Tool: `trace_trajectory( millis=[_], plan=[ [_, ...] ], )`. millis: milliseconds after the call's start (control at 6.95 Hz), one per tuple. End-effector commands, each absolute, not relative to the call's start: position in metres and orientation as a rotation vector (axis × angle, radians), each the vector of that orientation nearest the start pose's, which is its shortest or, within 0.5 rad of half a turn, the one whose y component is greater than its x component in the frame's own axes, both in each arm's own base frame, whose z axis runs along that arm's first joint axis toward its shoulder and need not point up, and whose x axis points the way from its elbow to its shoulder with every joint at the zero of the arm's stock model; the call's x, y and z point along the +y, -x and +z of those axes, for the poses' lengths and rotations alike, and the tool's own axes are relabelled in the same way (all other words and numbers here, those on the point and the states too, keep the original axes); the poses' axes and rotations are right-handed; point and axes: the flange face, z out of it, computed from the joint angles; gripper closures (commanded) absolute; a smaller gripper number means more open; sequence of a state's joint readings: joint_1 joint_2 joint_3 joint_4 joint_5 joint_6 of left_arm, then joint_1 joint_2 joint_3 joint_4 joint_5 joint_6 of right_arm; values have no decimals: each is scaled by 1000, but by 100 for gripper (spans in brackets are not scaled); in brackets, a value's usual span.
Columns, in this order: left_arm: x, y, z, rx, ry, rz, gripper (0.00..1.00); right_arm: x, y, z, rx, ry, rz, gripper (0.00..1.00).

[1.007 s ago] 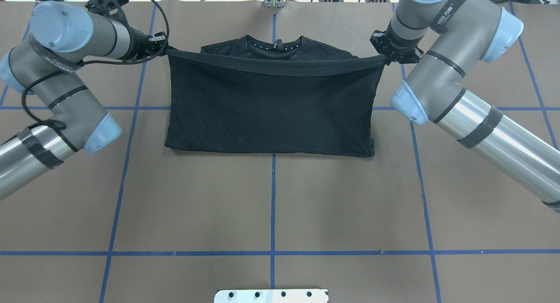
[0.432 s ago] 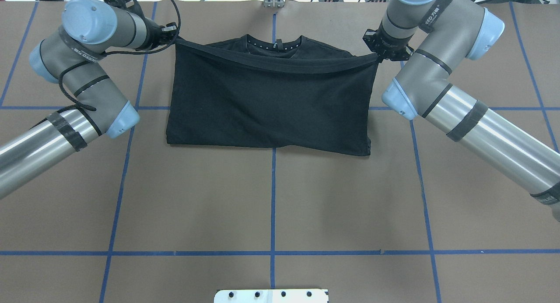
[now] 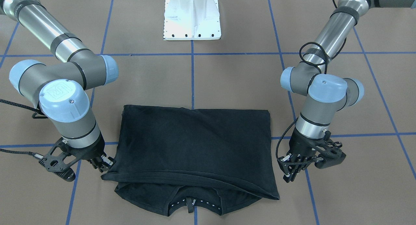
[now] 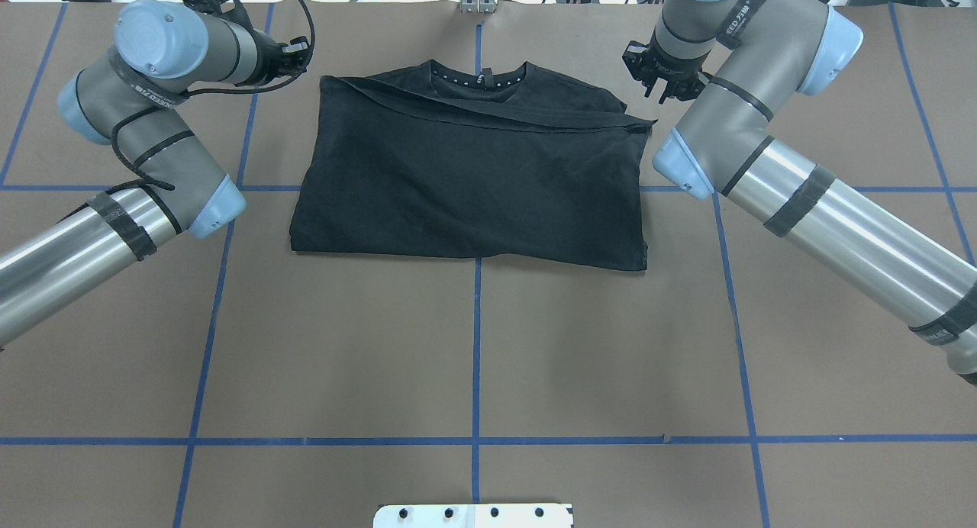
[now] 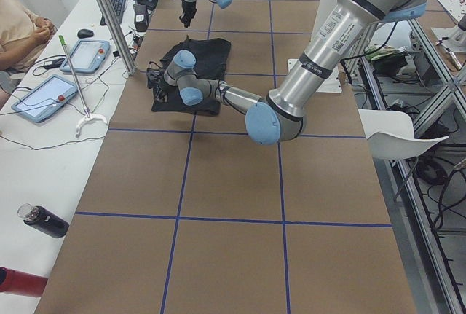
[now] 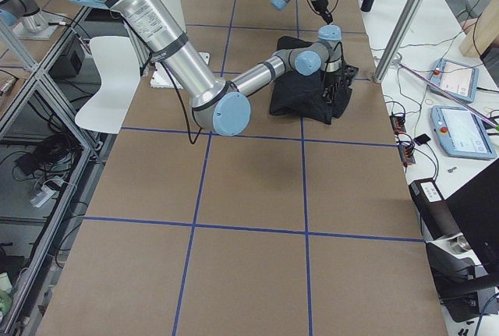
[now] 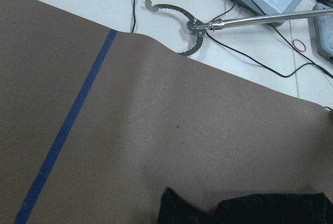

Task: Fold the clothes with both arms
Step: 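Release the hem near the collar with both grippers, then move the right gripper down to the folded shirt's side edge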

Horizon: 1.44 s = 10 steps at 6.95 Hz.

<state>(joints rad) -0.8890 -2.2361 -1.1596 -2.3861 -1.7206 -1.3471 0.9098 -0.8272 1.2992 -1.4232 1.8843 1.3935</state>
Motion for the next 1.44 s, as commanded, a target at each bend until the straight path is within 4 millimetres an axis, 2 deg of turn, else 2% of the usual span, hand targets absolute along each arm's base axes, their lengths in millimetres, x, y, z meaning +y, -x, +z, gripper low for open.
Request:
trace_trajectory(
  millis=[0, 144, 288, 432, 575, 719, 863, 1295],
  plan=[
    [-677, -395, 353, 1002, -461, -521, 71, -678, 391, 286, -753, -111, 611, 28],
    [-675, -389, 342, 1025, -478, -518, 67, -656, 383, 285, -789, -108, 624, 18],
    [-670, -381, 328, 1051, -497, -513, 54, -599, 392, 294, -836, -70, 665, 3],
    [-672, -375, 324, 1052, -503, -519, 53, -551, 395, 299, -878, -42, 684, 2],
    [-676, -365, 328, 1041, -509, -524, 53, -513, 404, 309, -926, -49, 685, 2],
    [-676, -365, 327, 1042, -511, -524, 53, -492, 419, 322, -961, -53, 682, 2],
    [-676, -365, 328, 1039, -512, -524, 53, -478, 432, 337, -943, -70, 669, 2],
    [-674, -357, 331, 1039, -515, -531, 53, -458, 456, 353, -907, -82, 644, 5]
  ],
)
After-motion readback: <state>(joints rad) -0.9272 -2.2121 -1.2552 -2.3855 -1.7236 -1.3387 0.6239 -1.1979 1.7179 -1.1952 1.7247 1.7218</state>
